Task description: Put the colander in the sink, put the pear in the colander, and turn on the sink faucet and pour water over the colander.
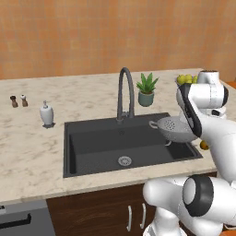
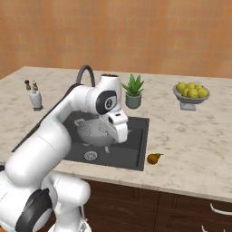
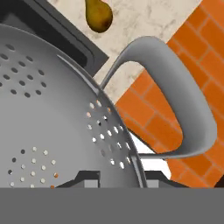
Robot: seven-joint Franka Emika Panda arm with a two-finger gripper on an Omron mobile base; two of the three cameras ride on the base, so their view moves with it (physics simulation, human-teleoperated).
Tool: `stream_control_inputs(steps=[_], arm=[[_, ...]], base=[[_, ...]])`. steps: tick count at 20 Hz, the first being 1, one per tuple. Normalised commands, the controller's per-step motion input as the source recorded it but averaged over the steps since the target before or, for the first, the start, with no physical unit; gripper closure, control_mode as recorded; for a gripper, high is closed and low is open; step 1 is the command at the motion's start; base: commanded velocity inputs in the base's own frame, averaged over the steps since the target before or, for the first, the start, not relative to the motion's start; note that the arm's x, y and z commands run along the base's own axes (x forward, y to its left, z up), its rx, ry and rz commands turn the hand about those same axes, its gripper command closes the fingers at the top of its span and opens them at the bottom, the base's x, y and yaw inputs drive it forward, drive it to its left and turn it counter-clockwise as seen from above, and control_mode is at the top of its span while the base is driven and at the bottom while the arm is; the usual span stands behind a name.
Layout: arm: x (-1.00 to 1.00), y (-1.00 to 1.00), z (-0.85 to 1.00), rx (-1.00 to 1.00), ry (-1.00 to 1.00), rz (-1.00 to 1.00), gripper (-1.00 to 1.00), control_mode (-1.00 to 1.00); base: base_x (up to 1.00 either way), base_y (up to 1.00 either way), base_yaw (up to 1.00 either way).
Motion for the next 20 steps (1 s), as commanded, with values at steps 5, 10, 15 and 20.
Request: stream_control_inputs(steps=[5, 10, 15, 20], arm=[[0.20, -0.17, -0.43, 0.04, -0.22, 0.20, 1.00, -1.00], [0.35, 0.00, -0.37, 0.07, -0.12, 0.11, 1.00, -1.00], [0.41, 0.00, -0.25, 0.06, -0.01, 0.09, 1.00, -1.00], [0.44, 0.18, -0.21, 0.00, 0.01, 0.13, 1.00, -1.00]], base=[[0.00, 0.00, 0.00], [0.00, 0.00, 0.00], [0.00, 0.00, 0.00], [0.00, 0.00, 0.00]])
